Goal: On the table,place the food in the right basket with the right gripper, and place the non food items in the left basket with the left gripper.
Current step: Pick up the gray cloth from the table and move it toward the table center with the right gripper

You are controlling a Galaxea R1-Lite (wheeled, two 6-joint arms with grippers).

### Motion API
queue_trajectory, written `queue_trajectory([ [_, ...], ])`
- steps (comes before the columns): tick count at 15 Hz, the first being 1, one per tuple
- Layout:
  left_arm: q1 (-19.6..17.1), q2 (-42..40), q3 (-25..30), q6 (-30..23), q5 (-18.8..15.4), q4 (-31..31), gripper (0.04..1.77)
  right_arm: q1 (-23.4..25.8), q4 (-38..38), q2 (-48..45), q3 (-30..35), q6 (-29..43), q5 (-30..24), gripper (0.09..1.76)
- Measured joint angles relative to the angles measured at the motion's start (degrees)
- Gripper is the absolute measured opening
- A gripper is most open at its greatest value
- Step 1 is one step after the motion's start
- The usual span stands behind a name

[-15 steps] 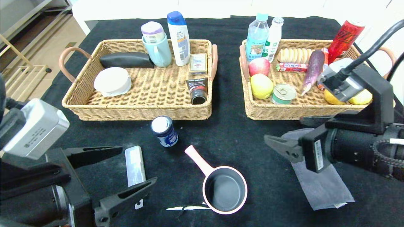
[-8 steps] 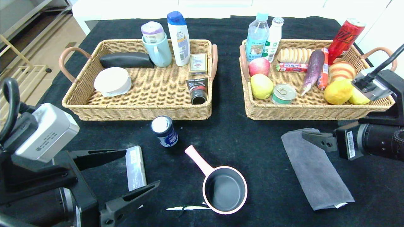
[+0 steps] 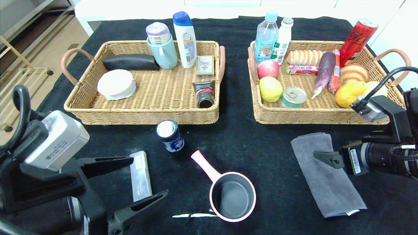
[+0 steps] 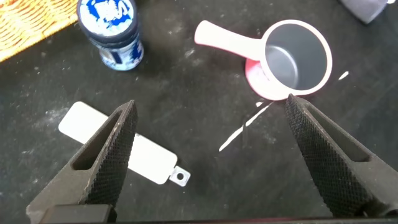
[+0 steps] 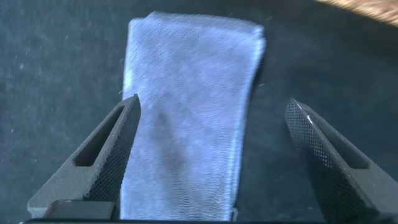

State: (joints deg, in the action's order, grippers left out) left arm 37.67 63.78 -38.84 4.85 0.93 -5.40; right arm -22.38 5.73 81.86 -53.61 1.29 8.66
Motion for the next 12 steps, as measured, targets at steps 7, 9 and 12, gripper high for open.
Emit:
queue_trajectory([
  [7, 0.74, 0.00, 0.00, 0.13, 0.74, 0.02, 1.72, -1.68, -0.04, 3.28, 0.91, 1.13, 0.05, 1.70],
  [9, 0.74, 0.02, 0.00, 0.11, 0.74, 0.00, 1.72, -2.41, -0.06, 3.74, 1.19, 1.24, 0.05, 1.70],
  [12, 0.80, 0.02, 0.00, 0.13, 0.72, -0.02, 1.72, -2.56, -0.17, 4.63, 1.39, 1.23, 0.07, 1.70],
])
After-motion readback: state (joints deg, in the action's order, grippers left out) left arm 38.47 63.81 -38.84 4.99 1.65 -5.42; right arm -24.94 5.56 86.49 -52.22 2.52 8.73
